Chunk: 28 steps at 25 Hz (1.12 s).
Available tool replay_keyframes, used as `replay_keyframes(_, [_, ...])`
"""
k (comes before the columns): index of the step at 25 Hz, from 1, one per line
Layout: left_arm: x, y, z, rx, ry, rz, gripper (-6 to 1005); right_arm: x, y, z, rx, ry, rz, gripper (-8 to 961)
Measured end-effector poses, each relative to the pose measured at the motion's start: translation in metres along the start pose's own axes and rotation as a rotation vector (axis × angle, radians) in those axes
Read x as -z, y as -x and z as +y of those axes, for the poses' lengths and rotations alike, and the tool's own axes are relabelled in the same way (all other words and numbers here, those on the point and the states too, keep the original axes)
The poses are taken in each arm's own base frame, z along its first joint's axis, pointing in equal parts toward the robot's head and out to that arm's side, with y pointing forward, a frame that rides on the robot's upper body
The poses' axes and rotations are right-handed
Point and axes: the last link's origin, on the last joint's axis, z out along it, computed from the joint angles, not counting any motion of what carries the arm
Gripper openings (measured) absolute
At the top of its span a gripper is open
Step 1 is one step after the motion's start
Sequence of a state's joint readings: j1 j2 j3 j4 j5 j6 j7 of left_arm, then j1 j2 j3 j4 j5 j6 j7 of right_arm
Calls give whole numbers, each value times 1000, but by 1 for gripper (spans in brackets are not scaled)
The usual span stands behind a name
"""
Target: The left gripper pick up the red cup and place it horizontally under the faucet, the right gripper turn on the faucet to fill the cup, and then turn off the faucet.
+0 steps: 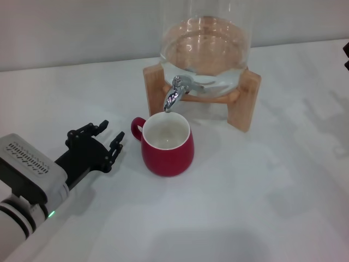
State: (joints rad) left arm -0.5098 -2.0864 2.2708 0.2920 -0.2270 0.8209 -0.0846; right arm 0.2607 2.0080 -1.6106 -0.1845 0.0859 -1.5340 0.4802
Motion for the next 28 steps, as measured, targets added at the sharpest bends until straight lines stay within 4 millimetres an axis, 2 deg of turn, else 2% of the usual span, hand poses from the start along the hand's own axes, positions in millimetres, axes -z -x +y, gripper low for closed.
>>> replay_keyframes(14, [8, 0, -12, 22, -75, 34, 419, 0, 0, 0, 0, -1, 2, 792])
replay_keyframes(28, [30, -3, -44, 77, -267, 135, 420, -2, 1, -1, 0, -1, -3, 792])
